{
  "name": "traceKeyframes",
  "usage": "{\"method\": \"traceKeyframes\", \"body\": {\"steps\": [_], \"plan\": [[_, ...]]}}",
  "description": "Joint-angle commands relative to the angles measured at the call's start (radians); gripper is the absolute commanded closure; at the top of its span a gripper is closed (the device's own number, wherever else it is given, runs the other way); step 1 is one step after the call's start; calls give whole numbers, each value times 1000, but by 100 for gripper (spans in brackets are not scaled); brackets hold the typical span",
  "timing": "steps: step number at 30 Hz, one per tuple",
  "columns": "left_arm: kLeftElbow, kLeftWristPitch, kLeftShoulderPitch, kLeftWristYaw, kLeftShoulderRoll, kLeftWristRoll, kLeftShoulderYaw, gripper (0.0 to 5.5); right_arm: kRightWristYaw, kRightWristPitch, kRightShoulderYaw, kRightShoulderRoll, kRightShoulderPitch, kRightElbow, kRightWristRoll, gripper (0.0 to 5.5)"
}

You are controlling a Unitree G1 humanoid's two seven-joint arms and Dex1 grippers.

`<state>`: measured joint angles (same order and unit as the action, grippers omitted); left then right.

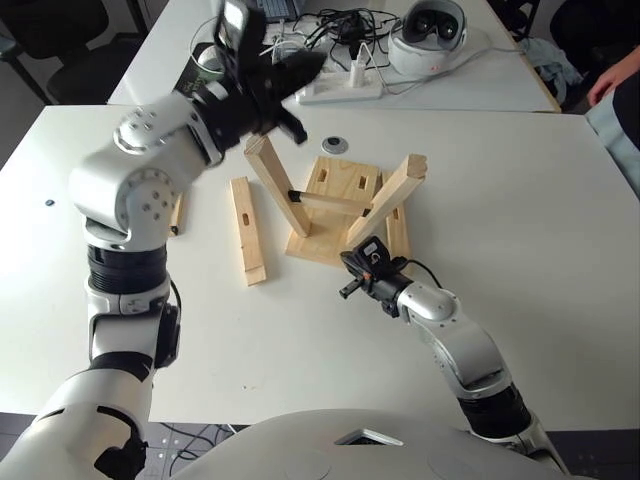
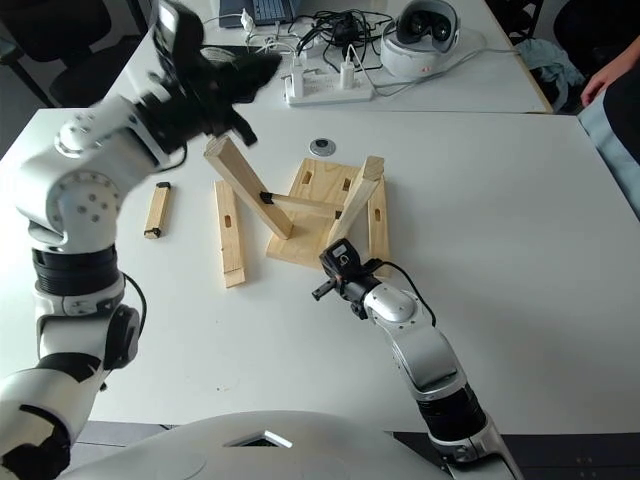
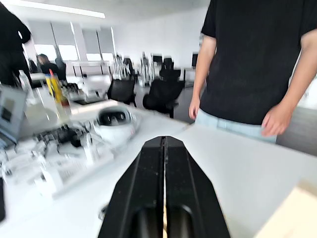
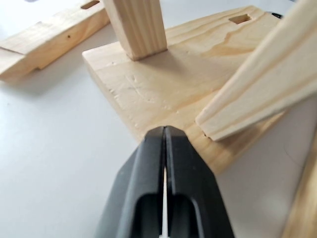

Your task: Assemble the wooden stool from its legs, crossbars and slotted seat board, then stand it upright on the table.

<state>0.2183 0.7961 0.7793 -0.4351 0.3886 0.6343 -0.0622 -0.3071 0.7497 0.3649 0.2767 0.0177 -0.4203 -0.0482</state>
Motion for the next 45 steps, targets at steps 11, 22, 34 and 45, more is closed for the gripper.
{"method": "traceKeyframes", "body": {"steps": [11,22,34,45], "plan": [[-155,-142,-90,-144,297,-141,-147,550,-142,-123,-29,222,-131,183,72,549],[-21,-101,-236,-81,227,-129,-148,550,-215,-70,-32,169,-121,119,-9,549],[168,-51,-392,49,122,-137,-125,550,-139,-60,-58,108,-112,75,13,549],[613,21,-765,293,25,-167,-202,550,-139,135,-313,100,128,-517,-236,549]]}}
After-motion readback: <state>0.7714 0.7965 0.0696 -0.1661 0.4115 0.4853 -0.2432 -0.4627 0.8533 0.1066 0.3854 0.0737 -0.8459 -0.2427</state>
